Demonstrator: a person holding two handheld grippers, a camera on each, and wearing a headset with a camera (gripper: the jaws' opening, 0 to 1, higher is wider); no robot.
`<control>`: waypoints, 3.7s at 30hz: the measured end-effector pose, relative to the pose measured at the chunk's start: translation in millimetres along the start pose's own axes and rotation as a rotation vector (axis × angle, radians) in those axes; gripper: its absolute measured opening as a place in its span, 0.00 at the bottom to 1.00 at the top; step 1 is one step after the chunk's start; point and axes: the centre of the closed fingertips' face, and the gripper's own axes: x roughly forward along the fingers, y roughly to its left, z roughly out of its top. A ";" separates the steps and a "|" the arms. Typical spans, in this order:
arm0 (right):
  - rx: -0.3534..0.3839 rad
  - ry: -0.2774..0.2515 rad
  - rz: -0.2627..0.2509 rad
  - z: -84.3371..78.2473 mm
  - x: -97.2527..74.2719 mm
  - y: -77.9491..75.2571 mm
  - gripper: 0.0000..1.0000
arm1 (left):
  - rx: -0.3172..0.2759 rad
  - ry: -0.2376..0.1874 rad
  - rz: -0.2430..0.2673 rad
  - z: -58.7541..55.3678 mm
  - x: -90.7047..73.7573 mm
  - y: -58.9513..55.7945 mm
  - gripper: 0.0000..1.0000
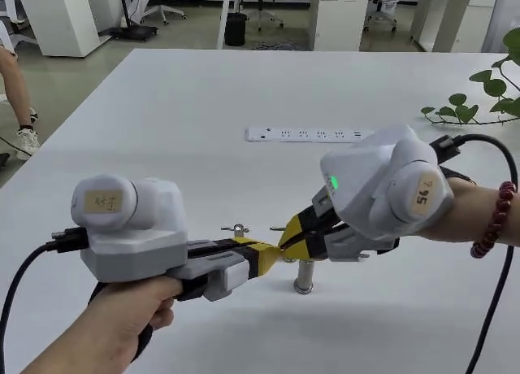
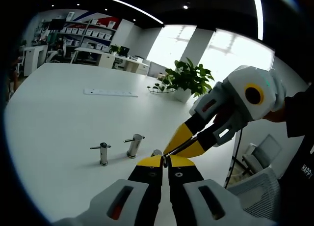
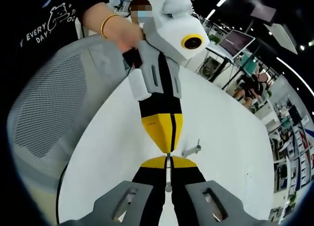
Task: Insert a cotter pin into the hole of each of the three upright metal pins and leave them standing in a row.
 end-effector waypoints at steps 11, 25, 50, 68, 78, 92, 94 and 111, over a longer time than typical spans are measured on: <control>0.014 -0.014 -0.025 1.0 -0.7 -3.0 0.00 | 0.066 -0.010 0.006 2.6 -2.0 -1.9 0.00; 0.152 -0.063 -0.021 -1.7 -2.1 -0.6 0.00 | 0.187 -0.006 -0.011 -0.4 -0.6 -8.3 0.00; 0.670 -0.337 0.120 2.7 -26.7 18.0 0.09 | 0.289 -0.043 -0.128 -0.6 -9.3 -22.3 0.00; 0.679 -0.386 0.263 9.9 -23.7 42.7 0.05 | 0.301 -0.032 -0.244 -8.9 -12.6 -43.6 0.00; 0.653 -0.385 0.302 13.4 -25.1 49.4 0.00 | 0.306 -0.021 -0.286 -13.5 -14.2 -51.9 0.00; 0.531 -0.266 0.309 9.6 -25.6 54.7 0.00 | 0.335 -0.001 -0.291 -21.5 -13.3 -53.5 0.00; 0.505 -0.248 0.307 8.4 -25.1 54.6 0.00 | 0.338 0.004 -0.288 -22.6 -13.0 -53.5 0.00; 0.427 -0.114 0.306 -10.7 -23.9 59.6 0.00 | 0.368 0.018 -0.236 -26.7 -3.8 -45.0 0.09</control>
